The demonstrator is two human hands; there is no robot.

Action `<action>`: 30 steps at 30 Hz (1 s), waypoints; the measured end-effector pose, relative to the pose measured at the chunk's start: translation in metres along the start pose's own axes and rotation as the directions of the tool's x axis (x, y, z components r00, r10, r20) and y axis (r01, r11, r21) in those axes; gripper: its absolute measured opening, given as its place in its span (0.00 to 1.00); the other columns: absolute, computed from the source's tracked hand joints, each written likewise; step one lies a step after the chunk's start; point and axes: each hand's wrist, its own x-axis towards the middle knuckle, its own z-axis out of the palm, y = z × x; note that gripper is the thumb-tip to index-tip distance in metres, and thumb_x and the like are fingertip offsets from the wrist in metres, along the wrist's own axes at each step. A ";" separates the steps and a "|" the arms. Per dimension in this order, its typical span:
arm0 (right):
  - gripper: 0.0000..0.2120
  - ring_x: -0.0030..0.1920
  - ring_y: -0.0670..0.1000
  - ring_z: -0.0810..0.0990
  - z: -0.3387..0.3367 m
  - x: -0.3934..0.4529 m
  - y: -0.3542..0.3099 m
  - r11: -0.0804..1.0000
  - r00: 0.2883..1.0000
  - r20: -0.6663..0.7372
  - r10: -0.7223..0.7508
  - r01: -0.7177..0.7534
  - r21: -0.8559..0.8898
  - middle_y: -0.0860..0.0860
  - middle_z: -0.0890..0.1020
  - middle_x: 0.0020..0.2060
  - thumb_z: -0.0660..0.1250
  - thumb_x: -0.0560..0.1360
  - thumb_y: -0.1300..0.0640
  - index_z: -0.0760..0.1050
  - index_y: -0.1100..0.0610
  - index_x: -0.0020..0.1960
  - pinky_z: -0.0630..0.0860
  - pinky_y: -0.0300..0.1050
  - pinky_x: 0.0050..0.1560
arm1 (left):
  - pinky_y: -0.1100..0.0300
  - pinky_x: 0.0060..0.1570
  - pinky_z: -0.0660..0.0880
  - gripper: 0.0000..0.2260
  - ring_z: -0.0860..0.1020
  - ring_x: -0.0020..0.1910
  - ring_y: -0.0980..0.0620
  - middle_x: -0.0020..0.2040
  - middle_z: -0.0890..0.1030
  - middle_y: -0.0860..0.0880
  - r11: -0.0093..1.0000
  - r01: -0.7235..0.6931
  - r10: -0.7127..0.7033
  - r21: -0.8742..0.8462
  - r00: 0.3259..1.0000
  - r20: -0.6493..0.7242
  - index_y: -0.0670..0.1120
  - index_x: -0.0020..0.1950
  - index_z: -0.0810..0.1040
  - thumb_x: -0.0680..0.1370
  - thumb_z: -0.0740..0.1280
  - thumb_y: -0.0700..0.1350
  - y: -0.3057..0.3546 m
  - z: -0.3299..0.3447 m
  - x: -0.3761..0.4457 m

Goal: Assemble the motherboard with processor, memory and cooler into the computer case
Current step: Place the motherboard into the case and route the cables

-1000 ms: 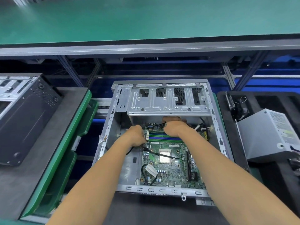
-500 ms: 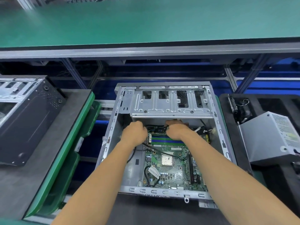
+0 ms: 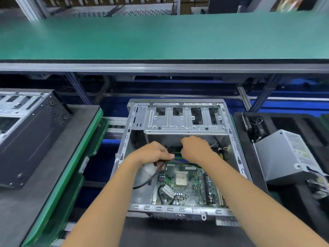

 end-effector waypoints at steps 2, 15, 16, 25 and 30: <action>0.11 0.47 0.57 0.76 0.000 -0.010 0.001 0.997 0.998 -0.058 -0.038 0.041 0.058 0.57 0.78 0.50 0.59 0.78 0.58 0.72 0.58 0.58 0.69 0.47 0.40 | 0.60 0.37 0.73 0.14 0.78 0.29 0.48 0.29 0.80 0.44 0.999 -0.020 0.021 -0.031 1.000 0.016 0.49 0.29 0.77 0.71 0.72 0.54 0.000 0.004 0.000; 0.08 0.24 0.47 0.73 0.005 -0.032 -0.004 0.167 0.912 0.409 0.041 -0.409 0.897 0.54 0.78 0.31 0.62 0.81 0.58 0.73 0.61 0.45 0.64 0.37 0.25 | 0.62 0.33 0.69 0.15 0.72 0.30 0.50 0.31 0.78 0.43 0.988 -0.125 0.114 0.085 0.985 0.129 0.43 0.31 0.80 0.71 0.74 0.52 0.004 0.015 -0.002; 0.09 0.23 0.47 0.73 0.003 -0.032 -0.003 0.119 0.914 0.405 0.034 -0.406 0.906 0.54 0.79 0.29 0.59 0.82 0.57 0.70 0.60 0.44 0.65 0.37 0.25 | 0.64 0.32 0.71 0.15 0.74 0.30 0.53 0.31 0.79 0.45 0.992 -0.109 0.099 0.065 0.986 0.135 0.45 0.30 0.80 0.69 0.74 0.54 0.005 0.014 -0.003; 0.15 0.22 0.42 0.62 -0.004 -0.030 0.016 -0.487 0.953 0.299 -0.049 -0.284 0.826 0.46 0.71 0.25 0.56 0.83 0.48 0.70 0.56 0.43 0.59 0.34 0.20 | 0.61 0.48 0.74 0.07 0.78 0.39 0.59 0.39 0.83 0.54 0.970 -0.072 -0.032 0.231 0.908 0.417 0.51 0.43 0.83 0.69 0.76 0.50 0.003 0.014 -0.010; 0.14 0.20 0.41 0.61 -0.002 -0.029 0.017 -0.612 0.952 0.252 -0.175 -0.306 0.729 0.46 0.70 0.26 0.59 0.81 0.46 0.69 0.56 0.44 0.58 0.33 0.19 | 0.58 0.38 0.78 0.13 0.79 0.36 0.48 0.36 0.81 0.48 0.998 -0.029 0.006 0.055 0.926 0.378 0.42 0.55 0.74 0.74 0.72 0.44 0.009 0.022 -0.009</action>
